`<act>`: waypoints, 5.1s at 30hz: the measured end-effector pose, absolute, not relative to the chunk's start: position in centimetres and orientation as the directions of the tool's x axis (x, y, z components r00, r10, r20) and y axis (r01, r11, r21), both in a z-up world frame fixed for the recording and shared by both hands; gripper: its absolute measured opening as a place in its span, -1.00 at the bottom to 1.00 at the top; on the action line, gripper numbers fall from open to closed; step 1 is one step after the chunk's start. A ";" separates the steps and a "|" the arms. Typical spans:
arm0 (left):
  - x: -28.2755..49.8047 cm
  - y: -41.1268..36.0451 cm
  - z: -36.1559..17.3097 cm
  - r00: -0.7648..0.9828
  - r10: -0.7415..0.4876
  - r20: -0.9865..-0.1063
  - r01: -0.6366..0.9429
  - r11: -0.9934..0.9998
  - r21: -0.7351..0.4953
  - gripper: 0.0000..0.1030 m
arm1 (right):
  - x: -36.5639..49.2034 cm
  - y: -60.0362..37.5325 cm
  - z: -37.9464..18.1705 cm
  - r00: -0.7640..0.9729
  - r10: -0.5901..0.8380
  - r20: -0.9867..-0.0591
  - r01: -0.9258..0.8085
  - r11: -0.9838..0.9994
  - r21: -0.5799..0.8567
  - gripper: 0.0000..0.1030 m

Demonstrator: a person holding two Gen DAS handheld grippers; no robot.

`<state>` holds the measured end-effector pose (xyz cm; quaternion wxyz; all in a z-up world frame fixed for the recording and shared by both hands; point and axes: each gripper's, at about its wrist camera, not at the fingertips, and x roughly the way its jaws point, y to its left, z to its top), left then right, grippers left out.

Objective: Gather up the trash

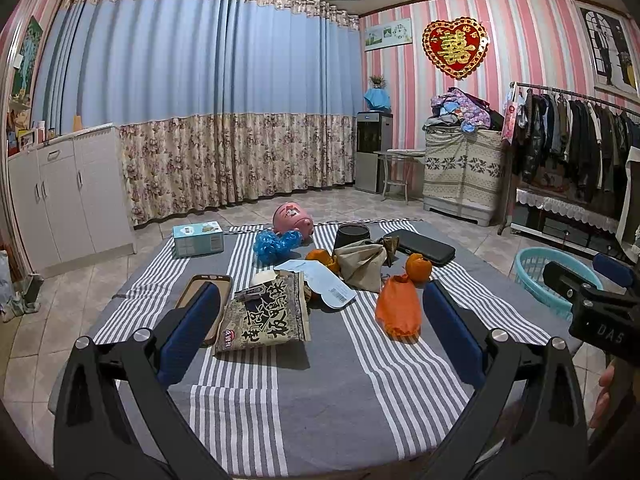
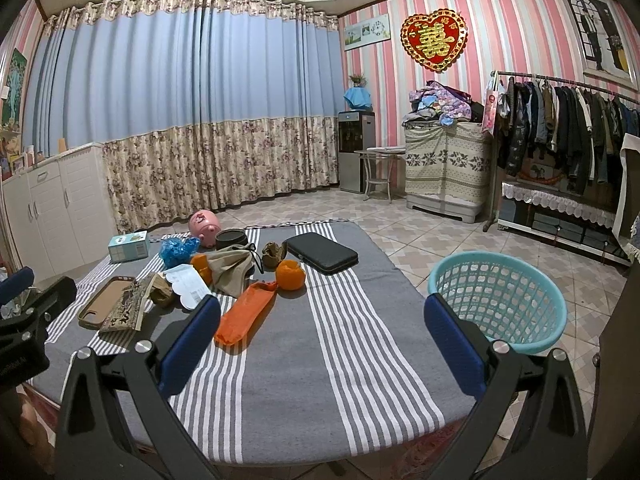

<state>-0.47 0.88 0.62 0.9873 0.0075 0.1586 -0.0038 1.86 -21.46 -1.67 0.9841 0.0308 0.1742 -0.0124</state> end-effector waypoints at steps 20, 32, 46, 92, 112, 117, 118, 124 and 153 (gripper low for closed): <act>-0.3 1.0 -0.2 0.946 -0.006 -0.325 0.010 1.000 0.011 0.90 | 1.8 -21.8 -2.1 0.937 -0.014 -0.349 0.035 0.998 0.054 0.93; 0.6 1.5 -1.4 0.937 0.006 -0.349 -0.002 1.000 0.010 0.90 | 2.5 -21.7 -4.2 0.930 -0.012 -0.368 0.036 0.998 0.060 0.93; 5.2 3.1 -3.6 0.905 0.068 -0.419 -0.056 0.998 0.042 0.90 | 4.5 -22.7 -5.3 0.905 -0.070 -0.419 0.090 0.996 0.029 0.93; 10.2 12.5 0.4 0.867 0.010 -0.499 0.004 1.000 0.027 -0.77 | 17.4 -12.4 -10.1 0.719 -0.005 -0.695 -0.010 1.000 -0.017 0.89; 10.8 12.0 1.1 0.873 0.022 -0.488 -0.015 1.000 0.017 -0.77 | 16.5 -13.9 -8.0 0.732 0.158 -0.663 -0.140 0.987 0.081 -0.88; 10.5 9.8 2.2 0.884 0.006 -0.467 0.005 1.000 0.022 -0.77 | 14.6 -16.9 -4.0 0.785 0.161 -0.598 -0.155 0.986 0.061 -0.89; 10.4 9.3 2.5 0.887 0.002 -0.462 0.010 1.000 0.024 -0.77 | 14.2 -17.7 -3.2 0.797 0.153 -0.584 -0.152 0.987 0.052 -0.89; 10.6 6.0 3.6 0.896 -0.037 -0.443 0.055 0.998 0.028 -0.77 | 12.7 -23.8 0.4 0.848 0.103 -0.520 -0.097 0.995 0.038 -0.89; 17.7 -24.9 1.0 0.785 -0.434 -0.441 0.484 0.875 0.001 -0.77 | 13.6 -48.5 -5.4 0.815 -0.109 -0.569 0.246 0.954 0.170 -0.89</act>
